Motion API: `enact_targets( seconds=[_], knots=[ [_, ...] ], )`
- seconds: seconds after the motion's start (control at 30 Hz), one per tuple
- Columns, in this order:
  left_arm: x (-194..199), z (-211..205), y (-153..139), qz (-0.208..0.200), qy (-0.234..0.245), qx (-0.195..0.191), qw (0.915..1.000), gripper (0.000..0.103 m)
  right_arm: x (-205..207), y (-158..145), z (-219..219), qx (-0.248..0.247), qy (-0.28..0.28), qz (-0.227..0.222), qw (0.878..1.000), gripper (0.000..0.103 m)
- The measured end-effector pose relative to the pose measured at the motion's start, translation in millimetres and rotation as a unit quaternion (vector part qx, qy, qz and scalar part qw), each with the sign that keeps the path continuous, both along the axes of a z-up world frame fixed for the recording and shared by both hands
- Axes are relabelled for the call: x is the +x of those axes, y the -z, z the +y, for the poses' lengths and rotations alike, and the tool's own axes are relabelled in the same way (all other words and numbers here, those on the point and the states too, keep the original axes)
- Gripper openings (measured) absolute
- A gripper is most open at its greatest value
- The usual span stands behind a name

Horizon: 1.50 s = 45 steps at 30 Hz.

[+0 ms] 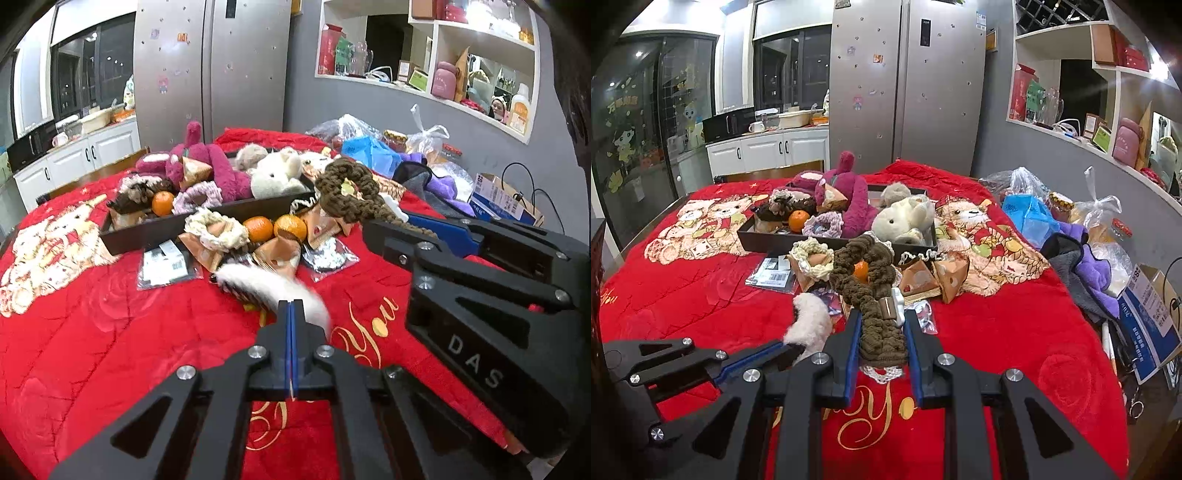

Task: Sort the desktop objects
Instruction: 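Lift the white clip with the left tool while the right tool carries the ring toward the black tray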

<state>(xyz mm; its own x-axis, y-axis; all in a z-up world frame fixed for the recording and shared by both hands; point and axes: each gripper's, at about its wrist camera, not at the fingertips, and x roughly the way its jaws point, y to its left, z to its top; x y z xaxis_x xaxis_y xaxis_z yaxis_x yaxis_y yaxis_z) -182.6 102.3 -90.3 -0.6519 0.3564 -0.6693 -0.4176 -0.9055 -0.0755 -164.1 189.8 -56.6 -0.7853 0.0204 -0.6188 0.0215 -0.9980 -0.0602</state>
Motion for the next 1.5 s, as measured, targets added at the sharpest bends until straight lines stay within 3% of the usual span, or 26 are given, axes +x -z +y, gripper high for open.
enact_targets(
  seconds=[0.43, 0.83, 0.87, 0.97, 1.03, 1.33, 1.5],
  knots=[
    [18.1, -12.4, -28.9, 0.039, -0.016, -0.002, 0.9991, 0.0, 13.7, -19.3, -12.6, 0.005, -0.013, 0.022, 1.0, 0.022],
    [-0.4, 3.3, 8.0, -0.027, -0.013, -0.019, 0.9994, 0.003, 19.4, -15.8, 1.8, -0.002, 0.001, 0.019, 1.0, 0.022],
    [-4.0, 5.4, 10.3, -0.032, -0.013, -0.022, 0.9992, 0.012, 17.6, -15.3, 4.8, -0.002, 0.004, 0.018, 1.0, 0.022],
    [-15.1, 11.4, 16.7, -0.042, -0.02, -0.032, 0.9984, 0.071, 10.8, -14.9, 14.4, -0.004, 0.013, 0.018, 1.0, 0.022],
    [-20.5, 13.2, 20.2, -0.04, -0.022, -0.03, 0.9985, 0.074, 5.7, -14.3, 21.7, -0.008, 0.019, 0.017, 1.0, 0.022],
    [-56.8, 35.1, 56.5, -0.112, -0.021, -0.058, 0.9918, 0.075, -21.2, 2.2, 39.6, -0.02, 0.024, -0.006, 0.999, 0.022],
    [-69.3, 36.4, 71.8, -0.138, -0.028, -0.059, 0.9882, 0.087, -33.1, 12.1, 48.0, -0.027, 0.028, -0.019, 0.999, 0.022]
  ],
)
